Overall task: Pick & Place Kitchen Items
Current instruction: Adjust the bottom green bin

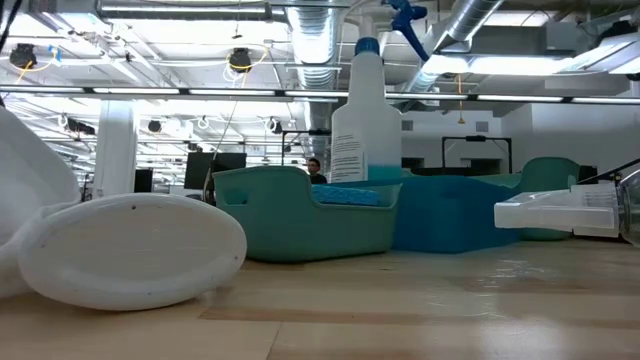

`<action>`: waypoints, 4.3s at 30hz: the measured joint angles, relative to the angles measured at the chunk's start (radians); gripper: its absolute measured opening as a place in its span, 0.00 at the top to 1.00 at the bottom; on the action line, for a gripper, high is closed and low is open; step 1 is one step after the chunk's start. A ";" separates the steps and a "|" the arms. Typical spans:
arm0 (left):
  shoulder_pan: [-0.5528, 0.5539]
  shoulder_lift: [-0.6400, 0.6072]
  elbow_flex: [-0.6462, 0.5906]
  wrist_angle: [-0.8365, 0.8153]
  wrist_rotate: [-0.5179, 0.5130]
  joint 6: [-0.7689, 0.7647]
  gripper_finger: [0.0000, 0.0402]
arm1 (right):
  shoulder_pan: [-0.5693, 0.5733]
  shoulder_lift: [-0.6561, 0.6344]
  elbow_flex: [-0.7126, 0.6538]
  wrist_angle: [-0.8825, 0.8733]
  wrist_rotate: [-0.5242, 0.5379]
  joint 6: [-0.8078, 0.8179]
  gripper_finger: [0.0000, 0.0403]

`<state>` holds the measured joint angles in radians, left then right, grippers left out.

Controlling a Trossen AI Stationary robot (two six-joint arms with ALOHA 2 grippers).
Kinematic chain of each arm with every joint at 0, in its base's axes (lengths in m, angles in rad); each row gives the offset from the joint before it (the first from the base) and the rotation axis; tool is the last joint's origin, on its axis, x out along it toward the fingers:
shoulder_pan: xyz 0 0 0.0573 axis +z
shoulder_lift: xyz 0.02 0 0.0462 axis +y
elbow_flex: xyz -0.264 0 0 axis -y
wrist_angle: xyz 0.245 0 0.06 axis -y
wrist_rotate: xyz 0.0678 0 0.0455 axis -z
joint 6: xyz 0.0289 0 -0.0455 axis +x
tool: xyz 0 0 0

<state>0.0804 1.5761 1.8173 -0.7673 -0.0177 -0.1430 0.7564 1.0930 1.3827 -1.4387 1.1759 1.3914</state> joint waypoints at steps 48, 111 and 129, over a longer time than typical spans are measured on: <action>-0.367 -0.027 -1.085 0.800 0.075 -0.543 1.00 | -0.044 -0.001 0.000 -0.041 -0.057 -0.003 0.69; -0.394 0.039 -1.084 0.930 0.105 -0.709 1.00 | -0.044 -0.001 0.000 -0.025 -0.066 0.015 0.69; -0.396 0.122 -1.084 1.101 0.047 -0.851 1.00 | -0.044 -0.001 0.000 -0.050 -0.079 0.012 0.69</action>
<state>-0.3153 1.6978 0.7330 0.3332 0.0296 -0.9939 0.7128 1.0920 1.3827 -1.4884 1.0966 1.4033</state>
